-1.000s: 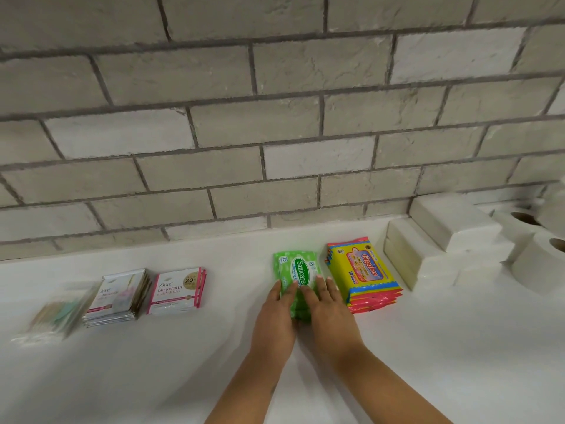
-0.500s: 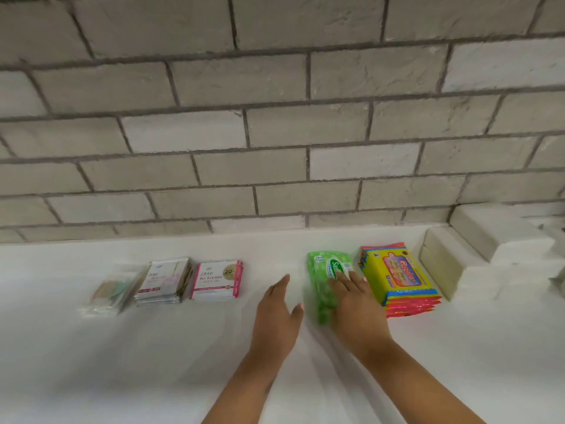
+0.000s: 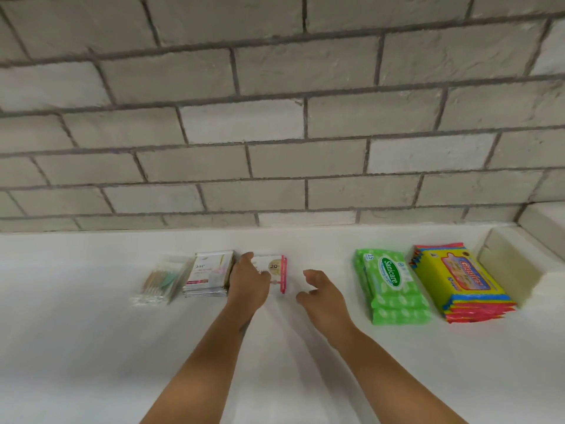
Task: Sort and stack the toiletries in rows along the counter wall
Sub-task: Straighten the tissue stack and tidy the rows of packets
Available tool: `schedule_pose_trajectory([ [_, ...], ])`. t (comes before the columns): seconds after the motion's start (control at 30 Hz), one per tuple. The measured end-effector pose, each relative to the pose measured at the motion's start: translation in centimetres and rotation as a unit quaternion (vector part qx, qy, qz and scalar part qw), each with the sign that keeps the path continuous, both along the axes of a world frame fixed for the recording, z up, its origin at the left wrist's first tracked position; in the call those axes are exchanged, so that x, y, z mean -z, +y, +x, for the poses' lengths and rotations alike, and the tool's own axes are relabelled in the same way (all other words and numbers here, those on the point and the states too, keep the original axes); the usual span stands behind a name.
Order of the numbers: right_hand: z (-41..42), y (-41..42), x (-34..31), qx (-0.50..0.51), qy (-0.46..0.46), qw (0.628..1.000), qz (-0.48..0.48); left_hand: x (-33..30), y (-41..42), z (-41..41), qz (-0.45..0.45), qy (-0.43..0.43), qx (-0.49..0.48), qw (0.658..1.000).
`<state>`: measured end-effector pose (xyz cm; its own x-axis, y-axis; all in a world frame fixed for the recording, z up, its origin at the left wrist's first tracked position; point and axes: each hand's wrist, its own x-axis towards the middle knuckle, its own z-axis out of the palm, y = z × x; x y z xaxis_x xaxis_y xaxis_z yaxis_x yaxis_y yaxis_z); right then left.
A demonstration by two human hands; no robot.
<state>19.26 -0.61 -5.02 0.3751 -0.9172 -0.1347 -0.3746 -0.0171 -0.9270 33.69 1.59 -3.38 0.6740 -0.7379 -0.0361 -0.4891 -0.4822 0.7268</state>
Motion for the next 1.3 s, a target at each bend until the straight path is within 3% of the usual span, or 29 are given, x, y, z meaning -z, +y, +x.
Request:
schedule_pose_trajectory([
  [0.17, 3.2, -0.4, -0.4, 0.006, -0.069, 0.991, 0.113, 0.6, -1.2, 1.3, 0.058, -0.008, 0.027, 0.998],
  [0.27, 4.4, -0.8, -0.3, -0.002, -0.063, 0.988, 0.139, 1.0, -2.0, 1.7, 0.095, -0.028, 0.045, 0.994],
  [0.47, 5.6, -1.0, 0.2, -0.011, -0.061, 0.989, 0.131, 1.4, -2.9, 2.1, 0.133, -0.075, 0.065, 0.986],
  [1.0, 6.0, -0.8, 1.0, -0.017, -0.125, 0.979, 0.162, 2.0, -3.8, 2.7, 0.164, -0.074, 0.055, 0.982],
  [1.3, 2.9, -0.3, 1.2, -0.022, -0.163, 0.974, 0.152, 1.8, -2.2, 0.9, 0.095, 0.011, 0.034, 0.995],
])
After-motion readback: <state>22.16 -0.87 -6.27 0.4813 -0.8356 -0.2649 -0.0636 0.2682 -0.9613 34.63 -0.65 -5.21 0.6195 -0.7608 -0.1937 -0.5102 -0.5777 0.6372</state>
